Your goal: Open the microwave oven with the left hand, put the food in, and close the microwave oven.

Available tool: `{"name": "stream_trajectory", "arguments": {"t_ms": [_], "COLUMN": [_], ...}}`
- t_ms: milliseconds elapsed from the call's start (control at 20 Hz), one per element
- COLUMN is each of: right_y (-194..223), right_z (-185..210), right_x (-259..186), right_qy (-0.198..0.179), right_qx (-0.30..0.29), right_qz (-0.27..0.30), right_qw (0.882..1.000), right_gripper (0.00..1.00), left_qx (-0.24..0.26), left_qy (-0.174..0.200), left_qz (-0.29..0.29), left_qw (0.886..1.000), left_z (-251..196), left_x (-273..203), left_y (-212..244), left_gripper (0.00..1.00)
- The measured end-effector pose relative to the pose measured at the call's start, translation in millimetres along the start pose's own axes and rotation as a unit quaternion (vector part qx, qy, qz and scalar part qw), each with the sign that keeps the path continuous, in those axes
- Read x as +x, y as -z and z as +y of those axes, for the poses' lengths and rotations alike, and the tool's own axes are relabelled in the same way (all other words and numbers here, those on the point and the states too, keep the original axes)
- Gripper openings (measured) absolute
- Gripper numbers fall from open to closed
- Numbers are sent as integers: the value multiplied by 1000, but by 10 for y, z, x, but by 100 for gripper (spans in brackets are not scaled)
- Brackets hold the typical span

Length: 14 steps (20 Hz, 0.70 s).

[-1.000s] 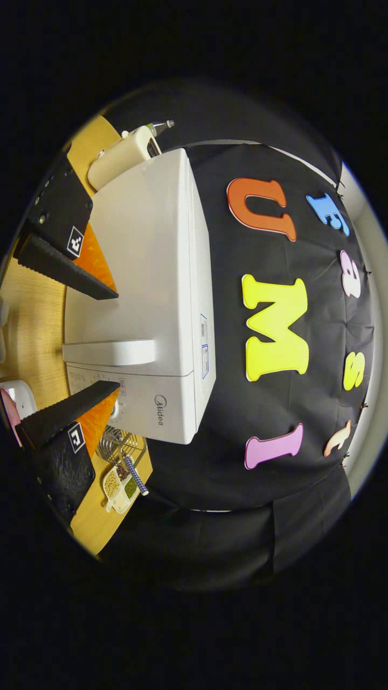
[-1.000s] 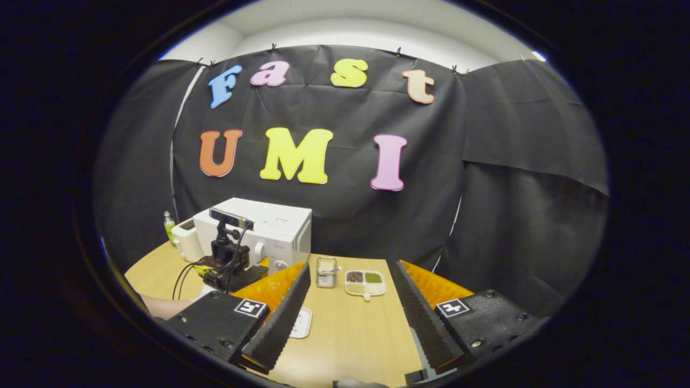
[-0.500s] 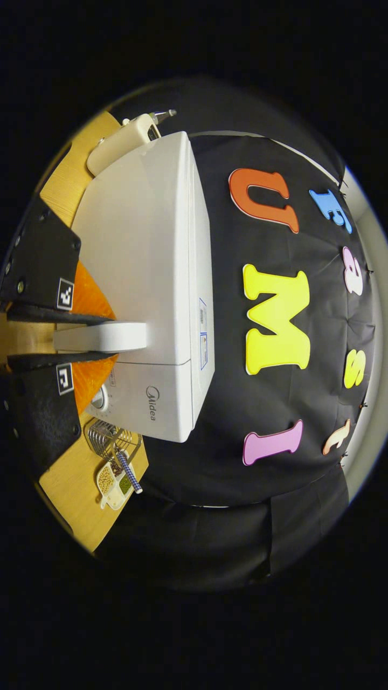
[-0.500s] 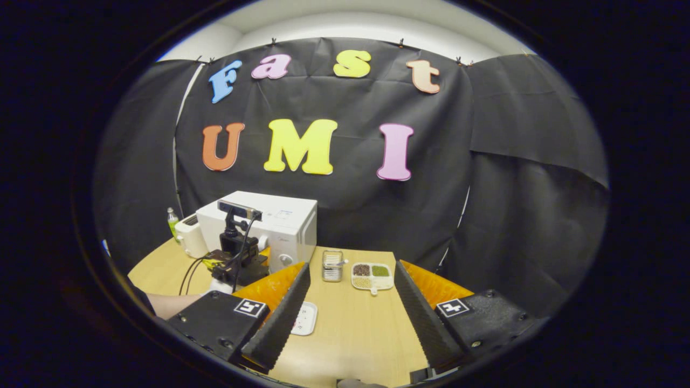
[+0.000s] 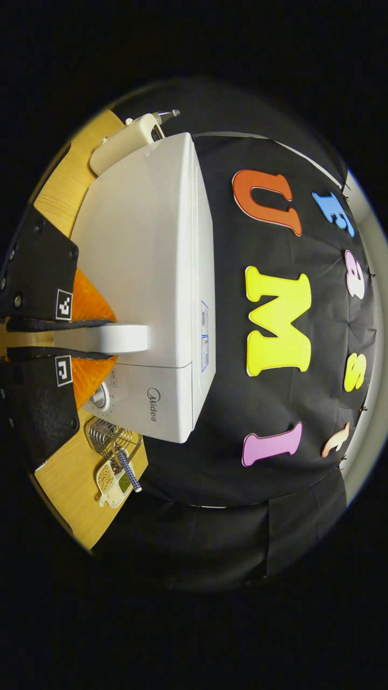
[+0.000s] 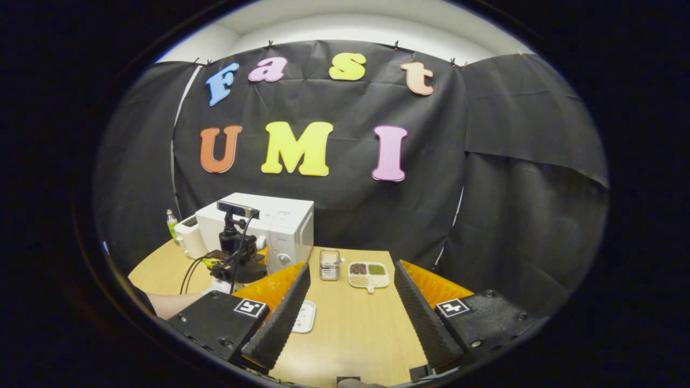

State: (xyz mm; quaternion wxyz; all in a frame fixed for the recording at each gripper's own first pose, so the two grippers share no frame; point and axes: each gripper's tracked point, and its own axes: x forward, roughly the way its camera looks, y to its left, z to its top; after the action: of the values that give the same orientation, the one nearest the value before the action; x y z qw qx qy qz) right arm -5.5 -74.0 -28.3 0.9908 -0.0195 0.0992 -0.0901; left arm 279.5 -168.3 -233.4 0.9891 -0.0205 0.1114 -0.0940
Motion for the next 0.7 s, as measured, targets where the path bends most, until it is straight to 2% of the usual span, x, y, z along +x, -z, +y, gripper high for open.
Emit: {"name": "stream_trajectory", "arguments": {"t_ms": [100, 250, 450, 650, 700], "right_y": [16, 51, 75, 92, 91], "right_z": [-16, -17, 111, 377, 436], "right_x": [-30, -63, -66, -70, -87], "right_qy": [2, 3, -13, -42, -49], "right_qx": [3, 12, 10, 8, 5], "right_qz": [1, 1, 1, -1, -3], "right_qw": [1000, 1000, 1000, 999, 999], "right_gripper": [100, 100, 100, 100, 100], "left_qx": [1, 11, 3, 20, 18], "left_qy": [2, 13, 27, 21, 16], "left_qz": [12, -1, -8, -5, -2], "left_qw": [1000, 1000, 1000, 1000, 1000], "left_z": [-10, 11, 125, 345, 407], "left_x": [-15, -294, -761, -1193, -1289], "left_y": [63, 103, 182, 260, 282], "left_gripper": [10, 9, 10, 10, 0]}}
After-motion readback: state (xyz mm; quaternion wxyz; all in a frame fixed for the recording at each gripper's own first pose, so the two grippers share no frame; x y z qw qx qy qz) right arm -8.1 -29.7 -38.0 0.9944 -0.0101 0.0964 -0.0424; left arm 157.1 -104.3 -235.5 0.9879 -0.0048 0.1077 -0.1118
